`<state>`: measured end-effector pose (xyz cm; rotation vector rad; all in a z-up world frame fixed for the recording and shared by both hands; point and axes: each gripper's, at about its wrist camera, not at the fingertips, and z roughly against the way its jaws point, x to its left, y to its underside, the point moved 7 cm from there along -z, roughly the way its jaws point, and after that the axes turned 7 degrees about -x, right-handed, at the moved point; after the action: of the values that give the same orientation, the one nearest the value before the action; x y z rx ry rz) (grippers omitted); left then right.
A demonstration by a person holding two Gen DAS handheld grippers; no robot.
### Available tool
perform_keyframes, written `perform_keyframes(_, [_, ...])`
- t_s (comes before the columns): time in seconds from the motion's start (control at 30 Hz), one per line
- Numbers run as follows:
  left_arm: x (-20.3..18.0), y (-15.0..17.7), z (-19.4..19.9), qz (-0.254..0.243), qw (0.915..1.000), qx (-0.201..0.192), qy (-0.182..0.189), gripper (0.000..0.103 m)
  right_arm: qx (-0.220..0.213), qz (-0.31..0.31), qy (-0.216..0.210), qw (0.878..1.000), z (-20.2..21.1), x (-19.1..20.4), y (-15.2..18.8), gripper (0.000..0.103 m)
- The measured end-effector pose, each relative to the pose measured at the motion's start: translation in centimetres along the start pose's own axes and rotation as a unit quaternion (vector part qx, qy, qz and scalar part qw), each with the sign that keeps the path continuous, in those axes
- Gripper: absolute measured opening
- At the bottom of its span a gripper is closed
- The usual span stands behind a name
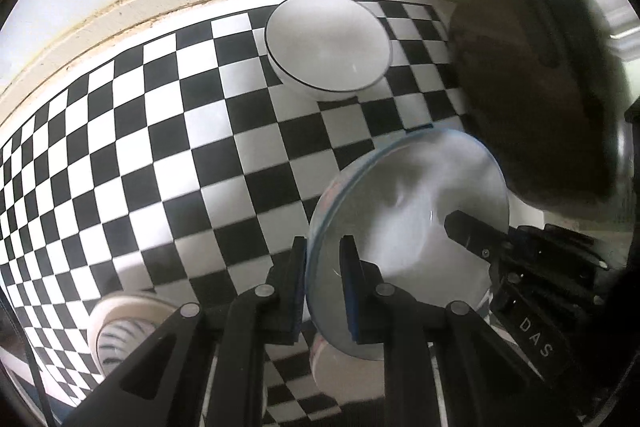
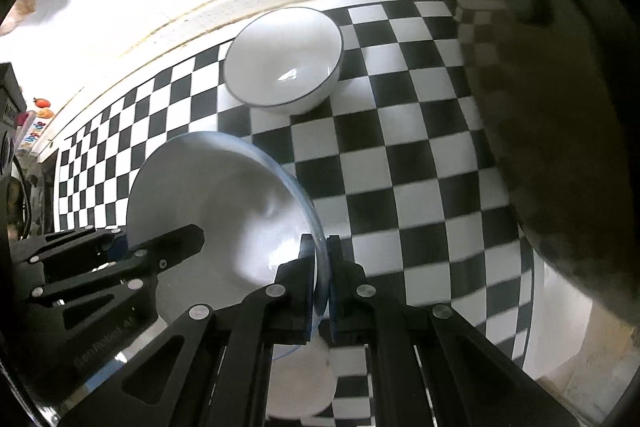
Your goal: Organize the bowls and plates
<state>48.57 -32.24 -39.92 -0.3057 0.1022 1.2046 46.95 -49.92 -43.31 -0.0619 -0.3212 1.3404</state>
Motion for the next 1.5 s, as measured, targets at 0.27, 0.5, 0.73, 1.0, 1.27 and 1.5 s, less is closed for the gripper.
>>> perform_keyframes(0.27, [-1.3, 3.8, 2.0, -0.031, 0.9995, 0.002, 0.004, 0.014, -0.008, -0.006, -0.003, 1.000, 3.2, 1.3, 5.4, 0.007])
perform_keyframes(0.5, [-1.5, 7.6, 0.4, -0.037, 0.9988, 0.032, 0.005, 0.014, 0.014, -0.016, -0.002, 1.000, 1.9, 1.0, 9.5, 0.007])
perform_keyframes(0.73, [-1.7, 9.9, -1.5, -0.040, 0.9975, 0.058, 0.002, 0.014, 0.043, -0.026, -0.003, 0.999, -0.3, 0.4, 12.5, 0.007])
perform_keyframes(1.0, [-2.0, 11.2, -3.4, -0.047, 0.9959, 0.078, -0.002, 0.014, 0.058, -0.031, 0.000, 0.998, -1.4, -0.1, 14.1, 0.007])
perform_keyframes(1.27, [-2.2, 12.0, -4.3, -0.050, 0.9950, 0.086, -0.004, 0.014, 0.076, -0.042, 0.000, 0.996, -2.5, -0.6, 15.0, 0.007])
perform_keyframes(1.5, [-2.6, 12.4, -4.6, -0.043, 0.9953, 0.087, -0.008, 0.014, 0.093, -0.053, -0.006, 0.994, -3.1, -0.8, 15.2, 0.010])
